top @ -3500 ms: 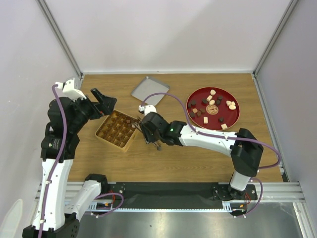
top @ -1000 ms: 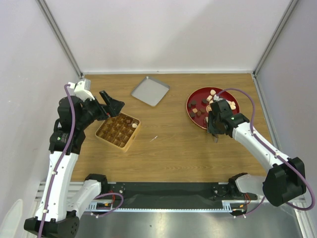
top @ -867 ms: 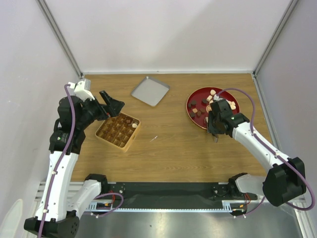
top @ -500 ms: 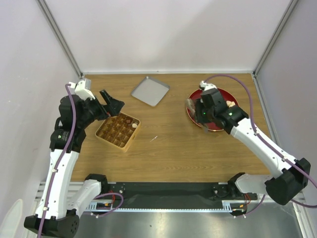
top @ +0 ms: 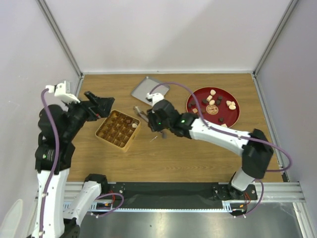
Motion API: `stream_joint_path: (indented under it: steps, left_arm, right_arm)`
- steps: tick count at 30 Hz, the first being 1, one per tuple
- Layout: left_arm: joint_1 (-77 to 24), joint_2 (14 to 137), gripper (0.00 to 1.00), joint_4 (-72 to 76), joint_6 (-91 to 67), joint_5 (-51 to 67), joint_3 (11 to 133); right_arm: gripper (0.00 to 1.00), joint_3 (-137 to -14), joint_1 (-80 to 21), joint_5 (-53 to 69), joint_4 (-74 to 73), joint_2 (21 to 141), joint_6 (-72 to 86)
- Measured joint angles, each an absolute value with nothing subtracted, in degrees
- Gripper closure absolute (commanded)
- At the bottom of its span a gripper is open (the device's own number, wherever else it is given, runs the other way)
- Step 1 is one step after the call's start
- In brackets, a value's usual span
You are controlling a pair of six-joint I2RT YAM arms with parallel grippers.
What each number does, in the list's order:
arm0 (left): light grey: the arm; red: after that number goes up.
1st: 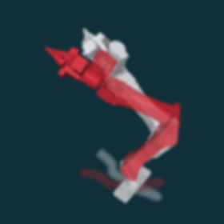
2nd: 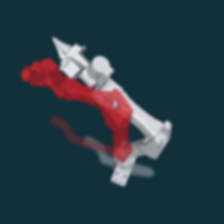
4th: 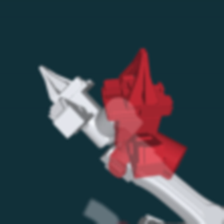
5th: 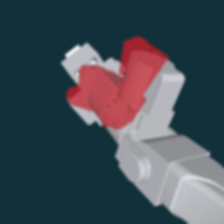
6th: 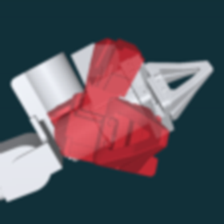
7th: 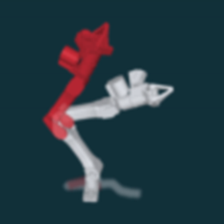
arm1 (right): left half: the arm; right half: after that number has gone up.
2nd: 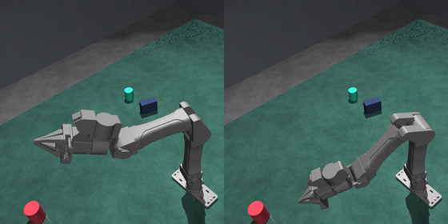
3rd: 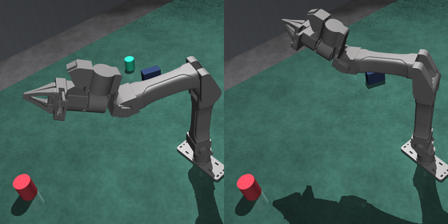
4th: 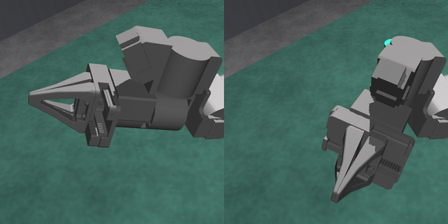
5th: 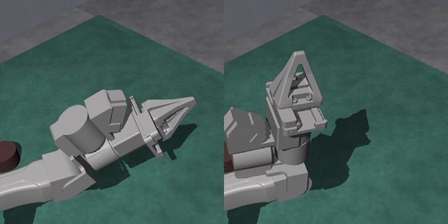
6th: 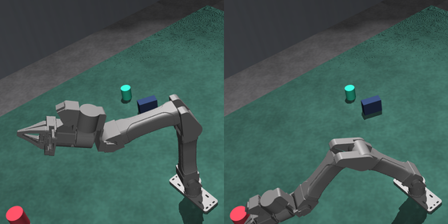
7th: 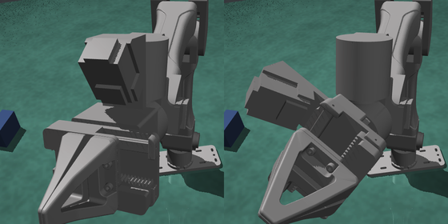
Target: Pack the chocolate
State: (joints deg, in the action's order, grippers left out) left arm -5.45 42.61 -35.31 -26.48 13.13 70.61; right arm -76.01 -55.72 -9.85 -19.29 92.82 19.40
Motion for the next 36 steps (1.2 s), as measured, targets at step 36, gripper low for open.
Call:
stream_joint_path:
  steps: [36]
  left_arm:
    - [-5.5, 42.1, 0.00, -37.8, -26.0, 10.6, 71.3]
  right_arm:
    - [0.58, -89.4, -61.0, -9.6, -11.6, 113.3, 14.3]
